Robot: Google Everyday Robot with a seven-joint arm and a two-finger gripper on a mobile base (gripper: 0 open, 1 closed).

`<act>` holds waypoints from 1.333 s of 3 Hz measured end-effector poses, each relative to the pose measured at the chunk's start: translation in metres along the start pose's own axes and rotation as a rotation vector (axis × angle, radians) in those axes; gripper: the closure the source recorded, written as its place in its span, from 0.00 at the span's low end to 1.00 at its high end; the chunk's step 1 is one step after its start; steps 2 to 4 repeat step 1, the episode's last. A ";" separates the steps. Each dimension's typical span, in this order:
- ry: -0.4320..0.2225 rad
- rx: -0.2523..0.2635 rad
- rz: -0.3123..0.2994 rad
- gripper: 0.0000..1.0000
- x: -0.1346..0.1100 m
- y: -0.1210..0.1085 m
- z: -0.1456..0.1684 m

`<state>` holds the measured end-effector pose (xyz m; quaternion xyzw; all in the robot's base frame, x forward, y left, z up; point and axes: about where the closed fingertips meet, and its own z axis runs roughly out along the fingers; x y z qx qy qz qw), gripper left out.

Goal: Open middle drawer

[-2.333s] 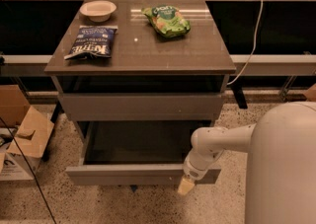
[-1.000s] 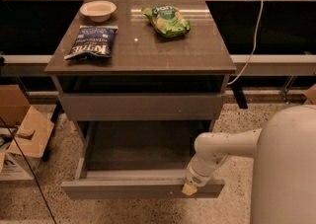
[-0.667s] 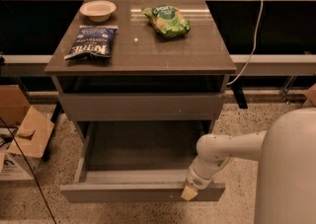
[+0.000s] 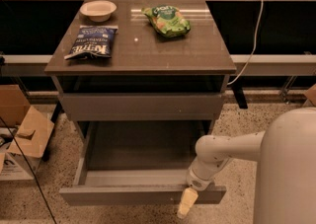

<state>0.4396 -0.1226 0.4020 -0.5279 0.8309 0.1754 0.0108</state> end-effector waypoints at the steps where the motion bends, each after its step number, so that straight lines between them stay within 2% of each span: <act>1: 0.000 0.000 0.000 0.00 0.000 0.000 0.000; 4: 0.000 0.000 0.000 0.00 0.000 0.000 0.000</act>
Offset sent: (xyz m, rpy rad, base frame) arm 0.0000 0.0000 0.0000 0.0000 0.0000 0.0000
